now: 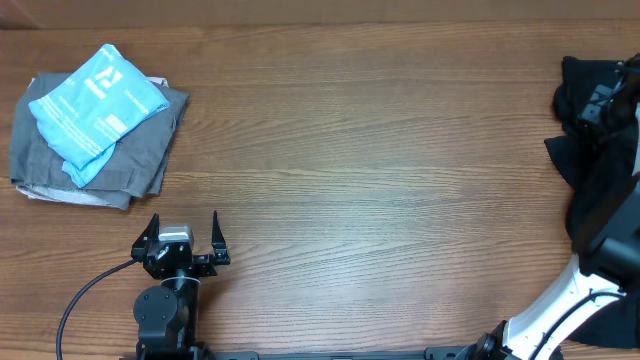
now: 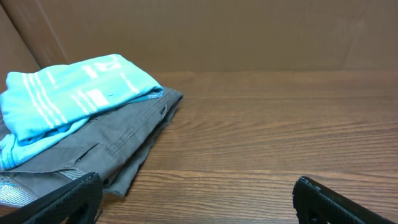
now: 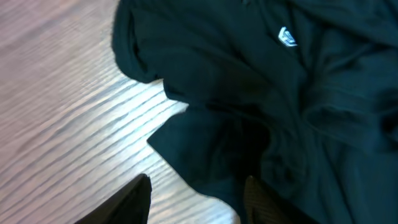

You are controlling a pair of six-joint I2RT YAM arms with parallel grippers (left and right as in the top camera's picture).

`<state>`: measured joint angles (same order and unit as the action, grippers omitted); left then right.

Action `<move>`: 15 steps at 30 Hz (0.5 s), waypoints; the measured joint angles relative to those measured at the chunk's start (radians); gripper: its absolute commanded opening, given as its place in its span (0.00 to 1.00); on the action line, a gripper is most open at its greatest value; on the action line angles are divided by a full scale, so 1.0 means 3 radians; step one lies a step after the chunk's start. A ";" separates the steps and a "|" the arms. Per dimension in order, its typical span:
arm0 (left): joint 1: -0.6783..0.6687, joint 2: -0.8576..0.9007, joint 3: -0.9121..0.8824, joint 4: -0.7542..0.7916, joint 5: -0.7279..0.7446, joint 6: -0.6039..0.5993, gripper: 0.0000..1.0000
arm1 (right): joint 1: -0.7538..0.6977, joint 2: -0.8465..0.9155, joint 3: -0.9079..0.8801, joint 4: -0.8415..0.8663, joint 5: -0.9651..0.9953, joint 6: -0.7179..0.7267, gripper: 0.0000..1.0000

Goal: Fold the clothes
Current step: 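Reach the right gripper into the black shirt pile and grasp a shirt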

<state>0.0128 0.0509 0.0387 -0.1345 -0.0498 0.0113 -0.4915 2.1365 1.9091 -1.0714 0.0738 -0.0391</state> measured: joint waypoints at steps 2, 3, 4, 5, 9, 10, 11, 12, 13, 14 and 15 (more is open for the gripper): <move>0.0000 0.0000 0.0000 0.0001 0.0000 0.0000 1.00 | 0.0001 0.0079 0.0000 0.0010 -0.0003 -0.0019 0.45; 0.0000 0.0000 0.0000 0.0000 0.0000 0.0000 1.00 | 0.0001 0.0112 0.0000 0.0018 -0.0010 -0.0023 0.45; 0.0000 0.0000 0.0000 0.0000 0.0000 0.0000 1.00 | 0.0000 0.0145 0.0000 0.0023 -0.0011 -0.0024 0.44; 0.0000 0.0000 0.0000 0.0001 -0.0001 0.0000 1.00 | 0.0000 0.0165 0.0000 0.0029 -0.0014 -0.0024 0.43; 0.0000 0.0000 0.0000 0.0001 0.0000 0.0000 1.00 | -0.0009 0.0270 0.0000 0.0083 -0.0022 -0.0033 0.40; 0.0000 0.0000 0.0000 0.0000 -0.0001 0.0000 1.00 | -0.0017 0.0295 0.0000 0.0094 -0.0023 -0.0033 0.39; 0.0000 0.0000 0.0000 0.0001 0.0000 0.0000 1.00 | -0.0027 0.0328 0.0000 0.0117 -0.0023 -0.0032 0.39; 0.0000 0.0000 0.0000 0.0000 -0.0001 0.0000 1.00 | -0.0039 0.0365 0.0000 0.0155 -0.0023 -0.0032 0.40; 0.0000 0.0000 0.0000 0.0000 0.0000 0.0000 1.00 | -0.0053 0.0398 0.0000 0.0200 -0.0022 -0.0033 0.40; 0.0000 0.0000 0.0000 0.0000 0.0000 0.0000 1.00 | -0.0066 0.0432 0.0000 0.0237 -0.0025 -0.0032 0.40; 0.0000 0.0000 0.0000 0.0000 0.0000 0.0000 1.00 | -0.0079 0.0459 0.0000 0.0268 -0.0023 -0.0032 0.40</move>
<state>0.0128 0.0509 0.0387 -0.1345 -0.0498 0.0113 -0.5152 2.2742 1.9091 -0.9909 0.0669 -0.0486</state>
